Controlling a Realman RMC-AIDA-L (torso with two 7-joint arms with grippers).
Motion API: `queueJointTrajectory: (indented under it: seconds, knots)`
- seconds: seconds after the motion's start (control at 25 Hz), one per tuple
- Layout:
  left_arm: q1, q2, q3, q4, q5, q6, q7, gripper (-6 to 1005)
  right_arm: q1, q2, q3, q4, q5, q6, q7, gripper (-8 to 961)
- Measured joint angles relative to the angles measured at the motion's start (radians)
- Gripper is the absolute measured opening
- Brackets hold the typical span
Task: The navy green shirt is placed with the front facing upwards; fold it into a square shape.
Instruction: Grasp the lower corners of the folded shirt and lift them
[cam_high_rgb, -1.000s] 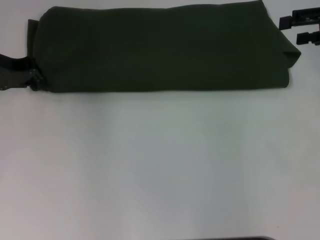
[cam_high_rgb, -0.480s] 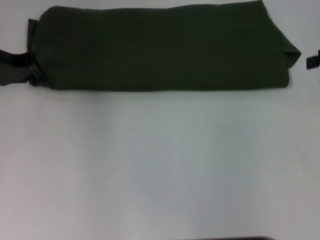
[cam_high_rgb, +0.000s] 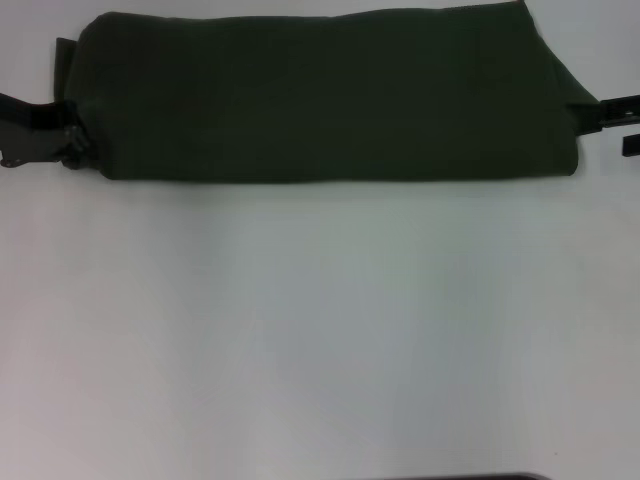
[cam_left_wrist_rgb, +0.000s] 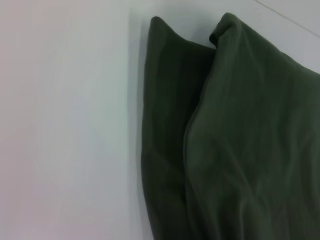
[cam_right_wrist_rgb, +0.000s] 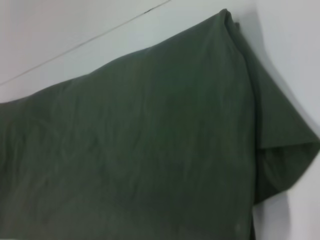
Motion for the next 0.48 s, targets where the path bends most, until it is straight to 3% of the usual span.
queueJointTrajectory:
  seconds: [0.08,0.48]
  knots:
    - [0.000,0.000,0.000,-0.002,0.000,0.000,0.000,41,0.005,0.016,-0.003,0.024,0.000,0.036,-0.005,856]
    - [0.001,-0.003,-0.001,-0.007,0.000,-0.004,0.000,41,0.017,0.038,-0.006,0.082,0.004,0.116,-0.014,848]
